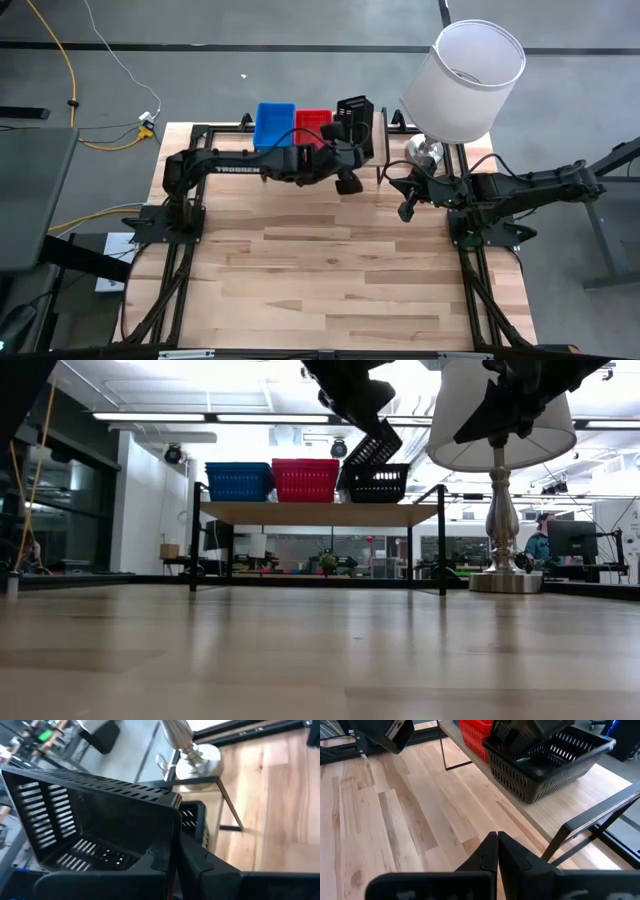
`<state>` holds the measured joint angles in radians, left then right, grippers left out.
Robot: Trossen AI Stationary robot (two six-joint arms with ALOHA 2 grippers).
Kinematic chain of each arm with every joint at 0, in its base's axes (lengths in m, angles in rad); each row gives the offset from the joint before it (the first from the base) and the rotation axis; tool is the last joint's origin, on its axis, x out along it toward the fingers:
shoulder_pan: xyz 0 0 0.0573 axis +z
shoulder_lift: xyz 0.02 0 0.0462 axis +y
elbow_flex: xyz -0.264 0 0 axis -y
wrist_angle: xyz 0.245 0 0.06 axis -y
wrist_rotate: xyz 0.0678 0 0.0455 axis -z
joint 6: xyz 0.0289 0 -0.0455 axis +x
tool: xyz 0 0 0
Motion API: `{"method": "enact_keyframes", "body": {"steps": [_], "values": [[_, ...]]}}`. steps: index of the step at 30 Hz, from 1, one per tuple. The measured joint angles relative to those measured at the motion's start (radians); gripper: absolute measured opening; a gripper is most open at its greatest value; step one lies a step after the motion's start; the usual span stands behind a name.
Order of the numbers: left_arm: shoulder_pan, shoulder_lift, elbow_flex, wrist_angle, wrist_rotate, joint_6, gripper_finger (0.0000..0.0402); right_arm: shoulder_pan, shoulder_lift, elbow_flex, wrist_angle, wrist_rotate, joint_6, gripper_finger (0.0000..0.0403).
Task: Stack baskets on shelf by color
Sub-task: Stack the black bin on top of the black bin on the shelf
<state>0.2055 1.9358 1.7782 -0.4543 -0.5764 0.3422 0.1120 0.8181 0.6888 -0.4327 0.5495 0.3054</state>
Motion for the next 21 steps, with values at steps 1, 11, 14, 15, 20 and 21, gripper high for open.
{"method": "enact_keyframes", "body": {"steps": [1,11,14,15,20,21], "values": [[0.004,0.0,0.0,-0.012,0.01,-0.006,0.0009,0.0,0.0,0.0,-0.001,0.0,0.0,0.0],[0.007,0.0,0.0,-0.032,0.014,-0.026,0.0011,0.0,0.0,0.0,-0.004,0.0,0.0,0.0],[0.004,0.0,0.0,-0.032,0.014,-0.025,0.0018,0.0,0.0,0.0,-0.004,0.0,0.0,0.0],[0.003,0.0,0.0,-0.032,0.014,-0.025,0.0022,0.0,0.0,0.0,-0.004,0.0,0.0,0.0],[0.003,-0.002,0.0,-0.029,0.012,-0.01,0.0066,0.0,0.0,0.0,-0.004,0.0,0.0,0.0],[0.003,-0.002,0.0,-0.028,0.011,-0.01,0.0078,0.0,0.0,0.0,-0.004,0.0,0.0,0.0]]}}
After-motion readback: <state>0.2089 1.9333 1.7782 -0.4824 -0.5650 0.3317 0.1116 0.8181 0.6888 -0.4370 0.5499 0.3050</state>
